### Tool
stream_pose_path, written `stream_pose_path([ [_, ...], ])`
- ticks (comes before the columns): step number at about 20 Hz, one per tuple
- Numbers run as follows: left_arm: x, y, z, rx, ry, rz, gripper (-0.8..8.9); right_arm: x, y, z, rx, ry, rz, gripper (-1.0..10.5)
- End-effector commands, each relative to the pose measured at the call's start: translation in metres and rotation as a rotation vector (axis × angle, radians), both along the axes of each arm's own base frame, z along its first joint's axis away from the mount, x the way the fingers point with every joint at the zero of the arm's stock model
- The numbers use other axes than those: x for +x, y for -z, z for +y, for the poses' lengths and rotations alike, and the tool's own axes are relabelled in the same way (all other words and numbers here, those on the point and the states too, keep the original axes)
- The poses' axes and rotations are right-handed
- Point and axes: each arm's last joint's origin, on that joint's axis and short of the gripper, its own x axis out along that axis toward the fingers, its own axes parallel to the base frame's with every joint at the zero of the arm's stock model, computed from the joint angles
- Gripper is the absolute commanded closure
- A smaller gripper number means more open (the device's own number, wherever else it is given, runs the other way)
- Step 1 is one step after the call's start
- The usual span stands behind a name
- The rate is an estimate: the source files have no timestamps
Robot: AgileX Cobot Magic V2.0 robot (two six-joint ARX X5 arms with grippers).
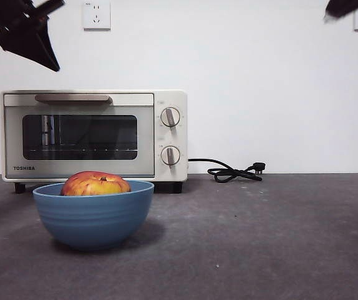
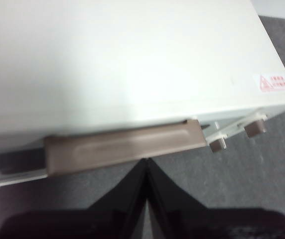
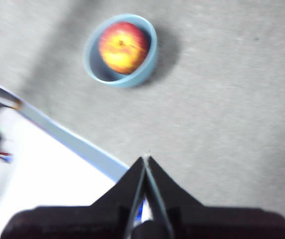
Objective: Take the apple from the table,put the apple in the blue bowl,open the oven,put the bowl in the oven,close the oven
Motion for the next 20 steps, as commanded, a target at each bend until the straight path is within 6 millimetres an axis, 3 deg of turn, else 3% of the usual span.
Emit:
stream_pose_path([
  [1,0.011,0.01,-0.005,-0.017,-0.004,0.026,8.19,-0.002,0.002,-0.003,0.019,0.02,0.019,9.6],
  [6,0.027,0.027,-0.017,-0.001,-0.002,0.032,8.19,-0.004,0.003,-0.006,0.001,0.049,0.029,9.6],
  [12,0.031,0.031,-0.027,0.063,-0.032,0.012,8.19,-0.004,0.003,-0.006,0.002,0.057,0.034,9.6],
  [20,0.029,0.061,-0.029,0.156,0.011,0.199,8.19,-0.003,0.003,-0.006,-0.004,0.076,0.017,9.6],
])
